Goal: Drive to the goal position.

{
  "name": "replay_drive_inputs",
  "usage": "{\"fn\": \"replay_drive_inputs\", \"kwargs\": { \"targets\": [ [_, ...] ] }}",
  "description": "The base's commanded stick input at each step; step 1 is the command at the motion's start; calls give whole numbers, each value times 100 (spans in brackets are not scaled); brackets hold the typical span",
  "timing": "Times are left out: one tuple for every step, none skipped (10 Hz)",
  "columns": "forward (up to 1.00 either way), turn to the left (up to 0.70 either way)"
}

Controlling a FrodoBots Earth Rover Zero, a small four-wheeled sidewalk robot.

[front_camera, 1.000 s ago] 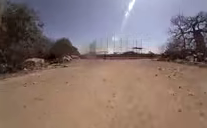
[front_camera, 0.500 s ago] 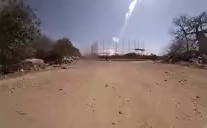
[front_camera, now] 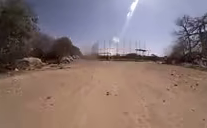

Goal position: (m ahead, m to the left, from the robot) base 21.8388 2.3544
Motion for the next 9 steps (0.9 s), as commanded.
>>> {"fn": "replay_drive_inputs", "kwargs": {
  "targets": [
    [100,0],
    [100,0],
    [100,0],
    [100,0],
    [100,0],
    [100,0],
    [100,0],
    [100,0],
    [100,0]
  ]
}}
